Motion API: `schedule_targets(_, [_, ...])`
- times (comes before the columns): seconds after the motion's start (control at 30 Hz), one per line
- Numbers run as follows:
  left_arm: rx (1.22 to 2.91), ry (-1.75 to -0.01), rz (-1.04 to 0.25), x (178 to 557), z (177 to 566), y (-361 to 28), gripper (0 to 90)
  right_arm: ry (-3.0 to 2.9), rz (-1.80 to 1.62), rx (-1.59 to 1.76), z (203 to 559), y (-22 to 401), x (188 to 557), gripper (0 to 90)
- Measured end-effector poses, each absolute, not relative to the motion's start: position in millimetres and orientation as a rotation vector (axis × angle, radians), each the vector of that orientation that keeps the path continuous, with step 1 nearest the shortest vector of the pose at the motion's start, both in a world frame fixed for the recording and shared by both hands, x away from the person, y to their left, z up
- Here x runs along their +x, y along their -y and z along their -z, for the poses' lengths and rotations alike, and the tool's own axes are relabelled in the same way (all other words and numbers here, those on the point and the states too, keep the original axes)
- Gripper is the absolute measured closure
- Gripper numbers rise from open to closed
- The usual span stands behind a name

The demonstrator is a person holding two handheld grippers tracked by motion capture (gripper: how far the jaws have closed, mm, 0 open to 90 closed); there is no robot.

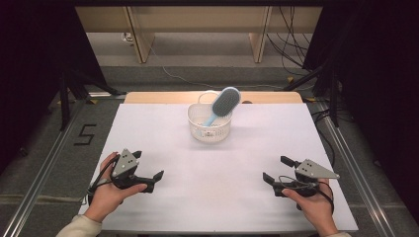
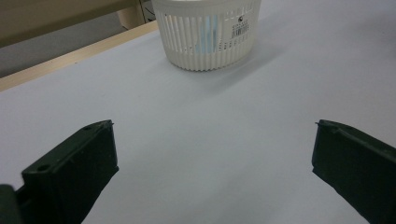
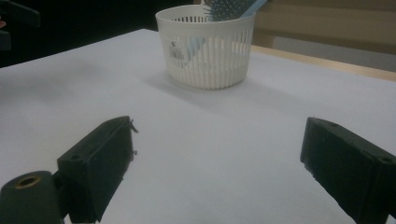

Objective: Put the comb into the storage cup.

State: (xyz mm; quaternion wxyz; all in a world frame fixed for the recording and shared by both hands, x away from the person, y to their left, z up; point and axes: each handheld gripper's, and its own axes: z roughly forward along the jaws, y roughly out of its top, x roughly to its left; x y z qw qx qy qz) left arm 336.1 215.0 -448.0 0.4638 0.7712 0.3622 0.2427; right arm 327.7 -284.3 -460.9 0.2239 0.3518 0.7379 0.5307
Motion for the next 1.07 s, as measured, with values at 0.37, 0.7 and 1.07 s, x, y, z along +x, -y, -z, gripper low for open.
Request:
schedule_targets(0.37, [1.892,-0.899,-0.605,331,453,-225,0.0,-2.054,-1.443,0.966,462,284,327,10.4])
schedule_targets(0.7, [1.889,-0.918,-0.601,327,459,-229,0.0,-2.075,-1.420,0.956,463,284,325,10.4])
schedule_targets(1.07, [1.908,-0.913,-0.589,325,465,-221,0.0,-2.092,-1.403,0.961,465,283,325,10.4])
